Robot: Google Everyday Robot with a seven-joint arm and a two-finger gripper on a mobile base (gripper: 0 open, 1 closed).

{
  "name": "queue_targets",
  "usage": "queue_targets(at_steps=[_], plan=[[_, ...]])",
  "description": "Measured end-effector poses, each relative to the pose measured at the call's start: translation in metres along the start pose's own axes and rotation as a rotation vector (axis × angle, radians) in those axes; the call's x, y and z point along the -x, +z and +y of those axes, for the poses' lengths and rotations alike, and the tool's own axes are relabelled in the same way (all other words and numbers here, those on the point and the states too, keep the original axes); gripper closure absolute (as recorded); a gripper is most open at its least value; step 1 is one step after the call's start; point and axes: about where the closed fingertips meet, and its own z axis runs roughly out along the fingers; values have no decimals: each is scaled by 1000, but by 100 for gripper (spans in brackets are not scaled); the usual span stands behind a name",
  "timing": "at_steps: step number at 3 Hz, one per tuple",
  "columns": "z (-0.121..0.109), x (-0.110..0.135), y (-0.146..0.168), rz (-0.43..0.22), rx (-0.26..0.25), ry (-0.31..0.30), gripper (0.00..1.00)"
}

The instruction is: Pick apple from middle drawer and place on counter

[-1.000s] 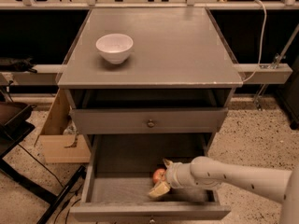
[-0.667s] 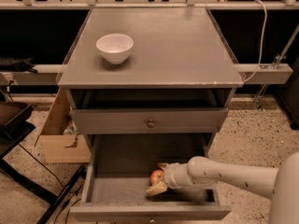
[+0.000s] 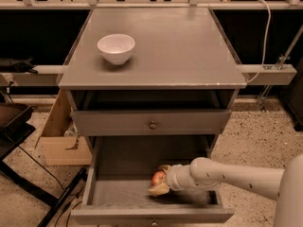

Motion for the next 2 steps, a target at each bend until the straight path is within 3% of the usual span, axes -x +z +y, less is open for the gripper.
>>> queue_targets(at_steps=[1, 2], plan=[[15, 45, -34, 14, 25, -64, 100], [53, 73, -69, 114, 106, -57, 100]])
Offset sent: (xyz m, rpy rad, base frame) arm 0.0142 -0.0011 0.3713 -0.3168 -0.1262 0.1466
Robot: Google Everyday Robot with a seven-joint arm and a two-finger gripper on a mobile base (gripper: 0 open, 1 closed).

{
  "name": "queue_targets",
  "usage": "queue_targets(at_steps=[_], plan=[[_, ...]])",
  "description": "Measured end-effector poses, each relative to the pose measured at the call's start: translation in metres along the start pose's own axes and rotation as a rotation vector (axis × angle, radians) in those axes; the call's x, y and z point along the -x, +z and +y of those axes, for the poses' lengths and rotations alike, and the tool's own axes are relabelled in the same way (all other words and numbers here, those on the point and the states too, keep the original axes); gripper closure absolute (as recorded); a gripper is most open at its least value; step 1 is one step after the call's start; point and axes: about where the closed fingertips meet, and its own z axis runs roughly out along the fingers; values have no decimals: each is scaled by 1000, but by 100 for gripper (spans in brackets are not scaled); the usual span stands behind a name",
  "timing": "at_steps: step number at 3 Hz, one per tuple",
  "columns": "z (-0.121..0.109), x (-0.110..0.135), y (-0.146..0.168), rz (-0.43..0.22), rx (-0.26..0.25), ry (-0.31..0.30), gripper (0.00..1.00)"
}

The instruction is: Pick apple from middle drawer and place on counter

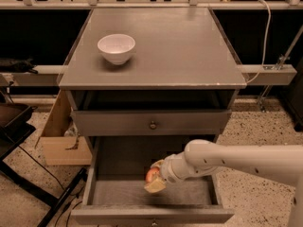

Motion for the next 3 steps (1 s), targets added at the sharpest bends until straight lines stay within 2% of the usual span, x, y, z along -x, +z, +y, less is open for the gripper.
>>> queue_targets(at_steps=[1, 2, 3], plan=[[-8, 40, -65, 80, -6, 62, 100], [-61, 122, -178, 76, -146, 61, 100], [-95, 161, -263, 65, -206, 112, 100]])
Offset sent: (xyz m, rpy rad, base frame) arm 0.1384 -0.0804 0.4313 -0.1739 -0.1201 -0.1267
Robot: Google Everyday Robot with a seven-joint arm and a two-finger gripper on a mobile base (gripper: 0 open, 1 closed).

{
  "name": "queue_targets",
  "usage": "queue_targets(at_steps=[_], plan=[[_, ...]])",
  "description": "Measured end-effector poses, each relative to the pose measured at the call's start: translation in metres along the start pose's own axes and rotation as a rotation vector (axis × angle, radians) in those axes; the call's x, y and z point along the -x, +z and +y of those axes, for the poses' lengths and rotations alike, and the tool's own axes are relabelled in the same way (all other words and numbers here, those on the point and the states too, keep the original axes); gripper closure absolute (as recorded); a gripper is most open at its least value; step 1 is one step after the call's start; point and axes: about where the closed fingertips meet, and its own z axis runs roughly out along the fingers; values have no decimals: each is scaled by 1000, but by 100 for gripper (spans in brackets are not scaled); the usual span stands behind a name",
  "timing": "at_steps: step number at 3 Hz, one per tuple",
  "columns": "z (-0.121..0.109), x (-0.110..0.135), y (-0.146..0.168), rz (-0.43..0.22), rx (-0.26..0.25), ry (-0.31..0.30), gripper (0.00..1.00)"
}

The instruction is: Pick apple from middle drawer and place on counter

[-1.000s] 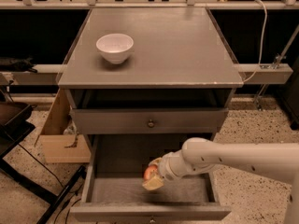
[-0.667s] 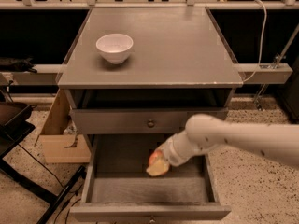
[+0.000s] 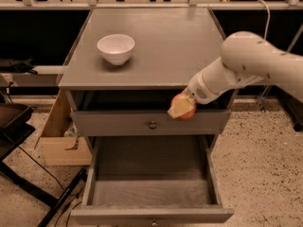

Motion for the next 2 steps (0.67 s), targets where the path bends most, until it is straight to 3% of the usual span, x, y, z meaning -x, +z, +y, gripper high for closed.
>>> queue_targets(at_steps=[1, 2], plan=[[-10, 10, -32, -9, 1, 41, 100], [-10, 10, -32, -9, 1, 41, 100]])
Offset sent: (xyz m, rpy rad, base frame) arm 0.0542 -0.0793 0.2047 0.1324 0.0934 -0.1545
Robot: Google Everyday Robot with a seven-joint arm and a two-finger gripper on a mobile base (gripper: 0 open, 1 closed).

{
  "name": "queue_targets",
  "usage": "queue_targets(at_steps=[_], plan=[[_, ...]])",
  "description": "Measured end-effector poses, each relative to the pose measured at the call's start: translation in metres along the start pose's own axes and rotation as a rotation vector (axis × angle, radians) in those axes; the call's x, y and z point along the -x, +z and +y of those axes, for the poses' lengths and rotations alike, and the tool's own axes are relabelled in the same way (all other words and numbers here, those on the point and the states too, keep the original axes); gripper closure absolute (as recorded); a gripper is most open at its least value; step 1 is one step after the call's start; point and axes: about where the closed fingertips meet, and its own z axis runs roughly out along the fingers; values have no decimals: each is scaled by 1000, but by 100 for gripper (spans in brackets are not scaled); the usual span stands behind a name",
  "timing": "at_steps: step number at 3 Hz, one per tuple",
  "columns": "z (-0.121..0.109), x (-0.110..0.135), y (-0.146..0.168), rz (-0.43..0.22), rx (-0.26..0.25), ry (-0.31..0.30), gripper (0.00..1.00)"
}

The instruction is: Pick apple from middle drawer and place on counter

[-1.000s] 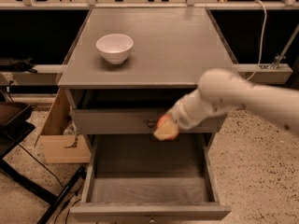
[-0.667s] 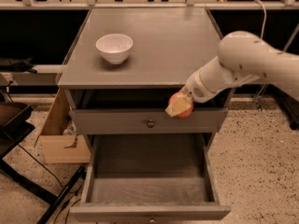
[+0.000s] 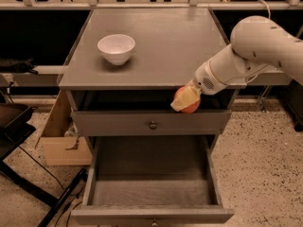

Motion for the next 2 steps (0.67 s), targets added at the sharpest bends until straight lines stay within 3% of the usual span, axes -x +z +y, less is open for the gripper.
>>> queue_targets(at_steps=[1, 2], plan=[[35, -1, 8, -14, 63, -23, 100], [90, 2, -6, -50, 124, -52, 100]])
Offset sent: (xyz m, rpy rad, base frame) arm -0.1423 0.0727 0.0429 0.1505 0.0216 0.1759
